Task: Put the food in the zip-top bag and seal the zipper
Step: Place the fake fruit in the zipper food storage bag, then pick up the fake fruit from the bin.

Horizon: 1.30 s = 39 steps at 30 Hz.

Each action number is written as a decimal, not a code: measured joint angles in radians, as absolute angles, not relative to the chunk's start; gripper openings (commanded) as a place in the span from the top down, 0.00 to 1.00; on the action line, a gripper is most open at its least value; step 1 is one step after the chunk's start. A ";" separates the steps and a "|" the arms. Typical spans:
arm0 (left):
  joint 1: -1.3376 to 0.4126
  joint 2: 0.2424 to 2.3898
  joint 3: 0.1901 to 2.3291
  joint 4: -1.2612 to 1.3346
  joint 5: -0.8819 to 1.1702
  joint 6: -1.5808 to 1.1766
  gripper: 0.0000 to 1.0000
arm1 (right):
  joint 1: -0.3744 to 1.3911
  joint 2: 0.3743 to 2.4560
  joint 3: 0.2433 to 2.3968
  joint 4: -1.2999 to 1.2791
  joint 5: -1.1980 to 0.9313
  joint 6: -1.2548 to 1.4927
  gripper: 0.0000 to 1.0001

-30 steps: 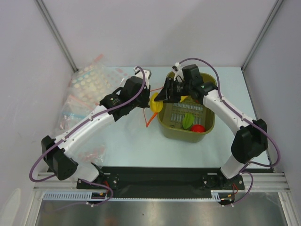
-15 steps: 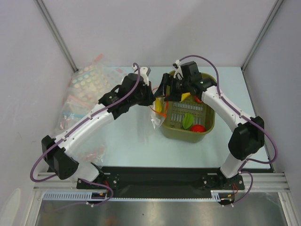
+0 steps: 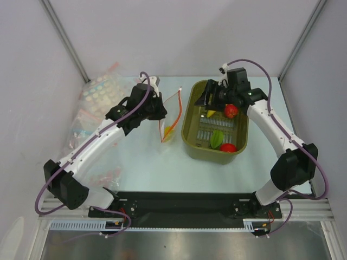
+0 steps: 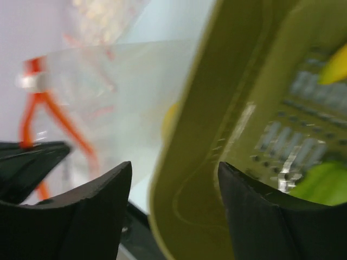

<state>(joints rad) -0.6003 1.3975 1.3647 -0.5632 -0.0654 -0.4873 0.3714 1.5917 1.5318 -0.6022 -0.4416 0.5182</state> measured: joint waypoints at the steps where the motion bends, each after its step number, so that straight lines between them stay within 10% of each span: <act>1: -0.598 1.389 1.365 -0.572 -0.077 -0.475 1.00 | 0.356 1.589 1.531 -0.615 -0.419 0.513 0.24; 27: -0.587 1.363 1.397 -0.645 -0.154 -0.310 1.00 | 0.328 1.669 1.193 -0.786 -0.060 0.370 0.10; 39: -0.587 1.346 1.397 -0.669 -0.124 -0.316 1.00 | 0.340 1.752 1.201 -0.688 -0.075 0.388 0.57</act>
